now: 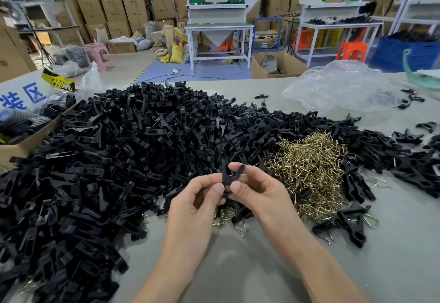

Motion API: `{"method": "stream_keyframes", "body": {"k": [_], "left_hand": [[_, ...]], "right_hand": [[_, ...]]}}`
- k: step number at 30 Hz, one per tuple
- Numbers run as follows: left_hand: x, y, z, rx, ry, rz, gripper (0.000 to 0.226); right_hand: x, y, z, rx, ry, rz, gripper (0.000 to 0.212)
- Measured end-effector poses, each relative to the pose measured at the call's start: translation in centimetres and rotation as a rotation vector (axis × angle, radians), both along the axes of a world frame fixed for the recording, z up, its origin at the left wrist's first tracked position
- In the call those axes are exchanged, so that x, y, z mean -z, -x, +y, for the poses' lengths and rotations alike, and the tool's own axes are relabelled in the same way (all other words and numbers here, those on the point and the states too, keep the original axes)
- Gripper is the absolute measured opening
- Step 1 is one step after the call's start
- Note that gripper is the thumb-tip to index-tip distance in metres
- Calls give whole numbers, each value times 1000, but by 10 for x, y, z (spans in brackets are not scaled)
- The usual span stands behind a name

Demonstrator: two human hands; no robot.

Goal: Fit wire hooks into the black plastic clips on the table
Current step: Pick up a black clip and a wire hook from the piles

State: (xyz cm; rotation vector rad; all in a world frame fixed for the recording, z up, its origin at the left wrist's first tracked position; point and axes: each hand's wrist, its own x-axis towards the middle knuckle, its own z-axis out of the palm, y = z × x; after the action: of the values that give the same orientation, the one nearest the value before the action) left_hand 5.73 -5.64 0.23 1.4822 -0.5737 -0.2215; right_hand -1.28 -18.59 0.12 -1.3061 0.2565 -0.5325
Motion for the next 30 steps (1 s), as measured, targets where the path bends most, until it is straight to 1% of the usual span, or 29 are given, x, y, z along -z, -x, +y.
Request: {"method": "stream_keyframes", "body": {"k": [2, 5, 7, 9, 10, 13, 15, 16, 17, 19, 21, 23, 28, 30], "left_hand": [[-2, 0, 1, 19, 13, 4, 17], [-2, 1, 1, 47, 6, -21, 27], [-1, 3, 0, 62, -1, -27, 33], [0, 3, 0, 54, -33, -104, 38], [0, 1, 2, 33, -71, -199, 38], [2, -9, 10, -5, -297, -525, 27], [6, -18, 16, 99, -540, -732, 15], [9, -21, 17, 162, -667, -842, 19], [13, -23, 17, 197, -771, -923, 27], [15, -24, 17, 171, -885, -979, 40], [14, -24, 15, 93, -917, -1003, 42], [14, -23, 12, 22, -904, -1033, 36], [16, -19, 11, 23, -835, -1018, 10], [16, -19, 12, 16, -800, -1011, 7]], "right_hand": [[0, 0, -1, -23, 10, 3, 30], [3, -1, 2, -65, 38, 21, 41], [3, -1, 5, -91, 56, 11, 37], [3, -1, 6, -79, 68, -7, 32], [2, -1, 6, -53, 75, -16, 31], [0, -1, -1, 82, 83, -30, 30], [-1, 0, -8, 155, 65, -38, 22], [-1, 1, -10, 176, 59, -37, 18], [0, 1, -12, 196, 68, -31, 22], [2, 0, -15, 222, 66, -14, 32], [5, -1, -16, 225, 69, 4, 32], [8, -1, -15, 223, 114, 34, 31], [10, -2, -13, 225, 179, 70, 32], [10, -2, -12, 215, 185, 72, 32]]}}
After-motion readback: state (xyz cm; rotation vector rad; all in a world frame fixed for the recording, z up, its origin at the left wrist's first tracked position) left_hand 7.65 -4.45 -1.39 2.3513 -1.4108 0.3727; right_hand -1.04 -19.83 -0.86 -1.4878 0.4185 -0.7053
